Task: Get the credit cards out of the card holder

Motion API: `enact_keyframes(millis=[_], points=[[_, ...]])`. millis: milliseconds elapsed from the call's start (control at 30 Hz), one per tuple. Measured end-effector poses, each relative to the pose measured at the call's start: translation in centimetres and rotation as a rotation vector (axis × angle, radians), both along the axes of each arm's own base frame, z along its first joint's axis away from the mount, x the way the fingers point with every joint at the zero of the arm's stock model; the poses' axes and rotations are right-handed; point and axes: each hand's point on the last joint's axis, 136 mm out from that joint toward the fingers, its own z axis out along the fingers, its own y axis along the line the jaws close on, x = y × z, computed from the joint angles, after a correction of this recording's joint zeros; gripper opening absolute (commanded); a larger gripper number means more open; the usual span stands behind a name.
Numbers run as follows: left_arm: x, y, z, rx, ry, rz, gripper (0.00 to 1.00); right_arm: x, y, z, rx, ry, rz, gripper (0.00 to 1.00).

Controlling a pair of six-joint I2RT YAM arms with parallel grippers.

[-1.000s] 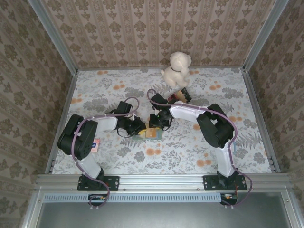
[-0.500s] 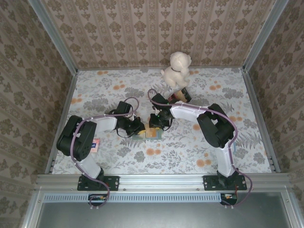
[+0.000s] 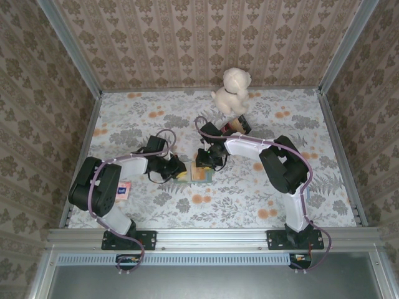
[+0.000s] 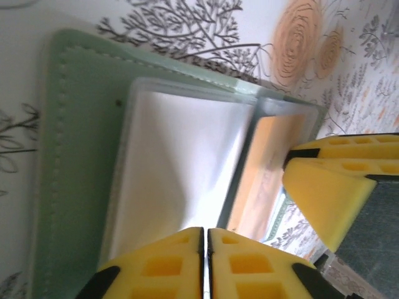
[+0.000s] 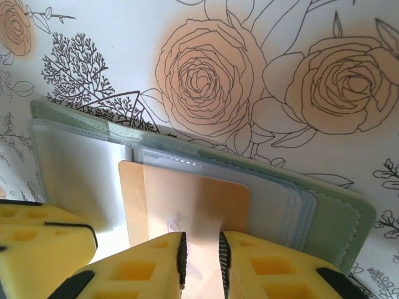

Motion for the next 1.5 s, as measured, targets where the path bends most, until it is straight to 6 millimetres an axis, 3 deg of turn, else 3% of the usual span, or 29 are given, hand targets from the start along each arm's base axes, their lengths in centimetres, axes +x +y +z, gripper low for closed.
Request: enact_keyframes(millis=[300,600,933,1133,1300,1500], points=[[0.5,-1.3,1.0,-0.041,-0.037,-0.039,0.26,0.0,0.0,0.0,0.0,0.001,0.0,0.26],[0.9,-1.8,-0.3,-0.041,-0.013,-0.068,0.29,0.0,0.0,-0.1,0.0,0.001,0.0,0.26],[1.0,-2.4,-0.6,-0.076,-0.008,-0.087,0.17,-0.3,0.0,-0.4,0.038,0.024,-0.004,0.26],[1.0,-2.2,-0.8,-0.079,-0.005,-0.088,0.0,-0.2,-0.1,-0.4,0.05,0.028,-0.018,0.27],[1.0,-2.0,-0.6,-0.074,-0.029,-0.105,0.0,-0.1,0.0,-0.1,0.06,0.022,-0.022,0.34],[1.2,-1.0,1.1,-0.065,-0.097,-0.105,0.0,-0.5,-0.5,0.5,0.086,0.025,-0.026,0.39]])
